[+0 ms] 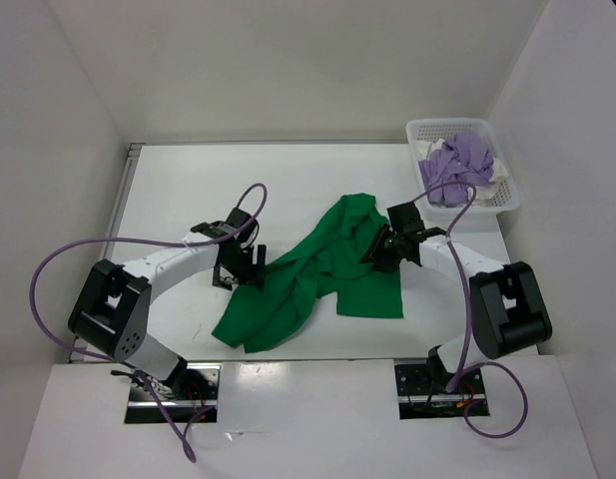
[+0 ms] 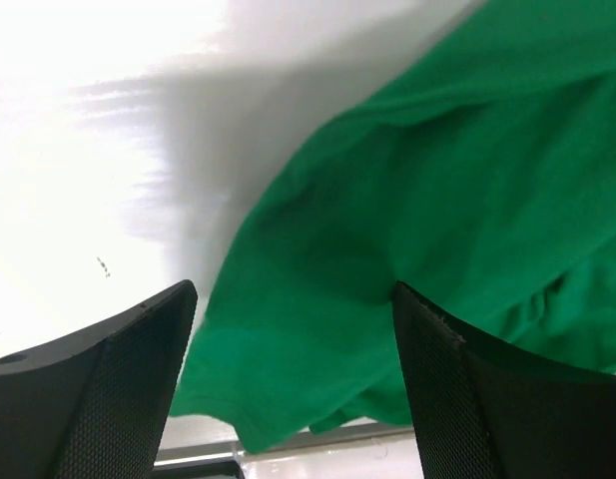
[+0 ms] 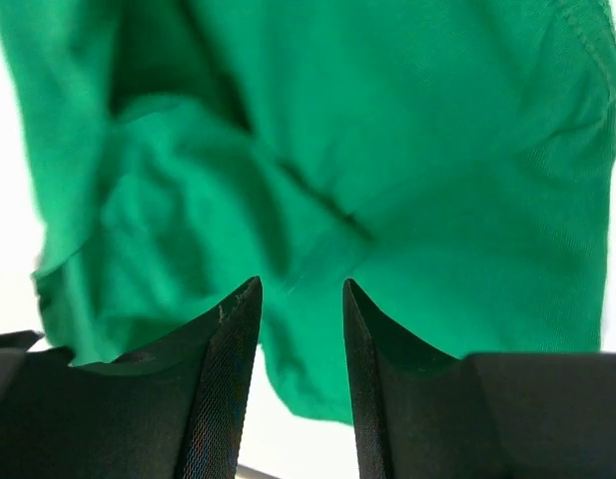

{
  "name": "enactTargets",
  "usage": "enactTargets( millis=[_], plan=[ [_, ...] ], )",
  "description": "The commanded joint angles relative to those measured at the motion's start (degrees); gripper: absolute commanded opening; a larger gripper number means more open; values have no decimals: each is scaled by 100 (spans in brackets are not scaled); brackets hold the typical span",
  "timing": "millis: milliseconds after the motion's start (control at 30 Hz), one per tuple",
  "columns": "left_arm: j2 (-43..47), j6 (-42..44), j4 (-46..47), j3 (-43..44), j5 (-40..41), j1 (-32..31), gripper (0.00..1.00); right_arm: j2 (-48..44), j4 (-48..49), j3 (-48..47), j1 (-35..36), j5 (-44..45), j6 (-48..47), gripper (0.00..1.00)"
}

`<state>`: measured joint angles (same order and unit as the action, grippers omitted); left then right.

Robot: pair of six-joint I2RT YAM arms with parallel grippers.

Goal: Fold and stack the t-shirts
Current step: Move the tshirt to the center of the board, then flatten out the tshirt

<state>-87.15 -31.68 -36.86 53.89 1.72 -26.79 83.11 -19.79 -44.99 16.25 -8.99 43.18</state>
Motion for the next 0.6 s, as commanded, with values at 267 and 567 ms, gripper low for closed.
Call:
enactTargets(
  millis=[267,567],
  plan=[
    [-214,162,548,-63,48,-11,37,830,459,-282,80,72,-143,47],
    [119,267,321,332,355,-11,14,751,169,-598,80,73,-143,21]
  ],
)
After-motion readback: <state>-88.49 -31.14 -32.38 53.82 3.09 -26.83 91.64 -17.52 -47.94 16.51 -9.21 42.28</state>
